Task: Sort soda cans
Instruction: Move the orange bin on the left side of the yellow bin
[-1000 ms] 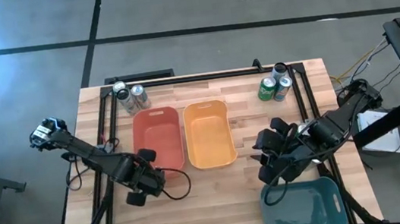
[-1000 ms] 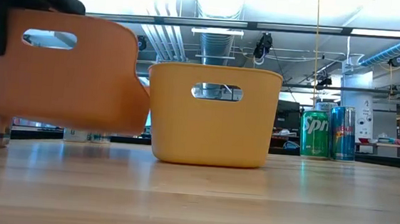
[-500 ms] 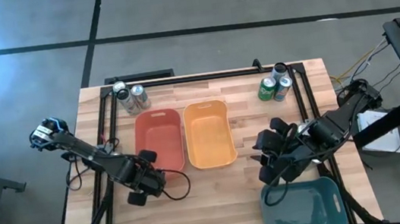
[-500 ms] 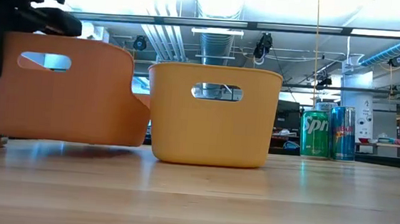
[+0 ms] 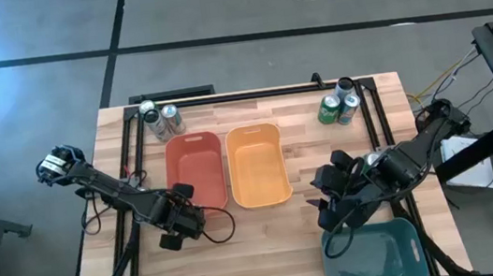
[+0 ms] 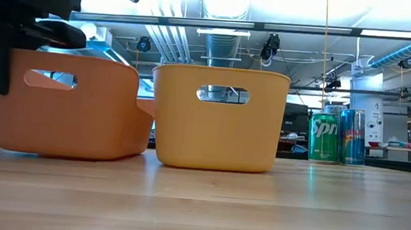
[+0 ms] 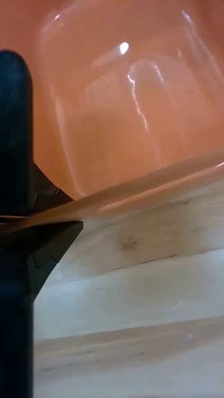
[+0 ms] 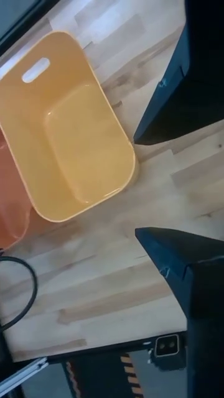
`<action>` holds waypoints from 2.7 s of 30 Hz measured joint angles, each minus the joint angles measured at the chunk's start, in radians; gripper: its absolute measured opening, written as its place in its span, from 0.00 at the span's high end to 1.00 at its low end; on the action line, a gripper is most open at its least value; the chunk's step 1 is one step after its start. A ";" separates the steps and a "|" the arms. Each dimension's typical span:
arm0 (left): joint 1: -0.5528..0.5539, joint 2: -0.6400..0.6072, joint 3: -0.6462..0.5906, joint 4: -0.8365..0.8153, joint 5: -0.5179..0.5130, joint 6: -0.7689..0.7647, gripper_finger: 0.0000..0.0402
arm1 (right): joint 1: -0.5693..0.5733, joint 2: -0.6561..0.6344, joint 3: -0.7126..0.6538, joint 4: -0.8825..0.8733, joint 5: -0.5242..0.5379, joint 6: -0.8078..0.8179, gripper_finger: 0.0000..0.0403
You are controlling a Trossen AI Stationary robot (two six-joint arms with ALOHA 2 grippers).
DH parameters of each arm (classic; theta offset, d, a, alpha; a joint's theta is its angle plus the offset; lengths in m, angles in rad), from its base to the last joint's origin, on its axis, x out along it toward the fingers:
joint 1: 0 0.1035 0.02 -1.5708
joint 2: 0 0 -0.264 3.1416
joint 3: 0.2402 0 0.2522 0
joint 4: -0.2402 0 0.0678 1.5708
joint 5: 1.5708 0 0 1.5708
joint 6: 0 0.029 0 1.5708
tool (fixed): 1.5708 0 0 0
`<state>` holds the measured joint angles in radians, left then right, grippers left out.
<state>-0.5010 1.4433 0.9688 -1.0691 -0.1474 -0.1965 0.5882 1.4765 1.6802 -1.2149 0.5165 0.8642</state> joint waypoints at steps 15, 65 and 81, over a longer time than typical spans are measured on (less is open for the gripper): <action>0.015 0.000 -0.001 -0.065 -0.004 0.019 0.82 | 0.017 0.000 -0.056 0.048 -0.021 0.000 0.28; 0.024 -0.071 0.103 -0.218 0.042 -0.131 0.65 | 0.209 0.354 -0.015 0.054 -0.296 1.104 0.28; 0.022 -0.060 0.097 -0.088 0.088 -0.185 0.70 | 0.219 0.399 -0.016 0.092 -0.333 1.081 0.28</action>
<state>-0.4793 1.3834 1.0655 -1.1574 -0.0591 -0.3813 0.8070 1.8759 1.6646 -1.1230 0.1834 1.9456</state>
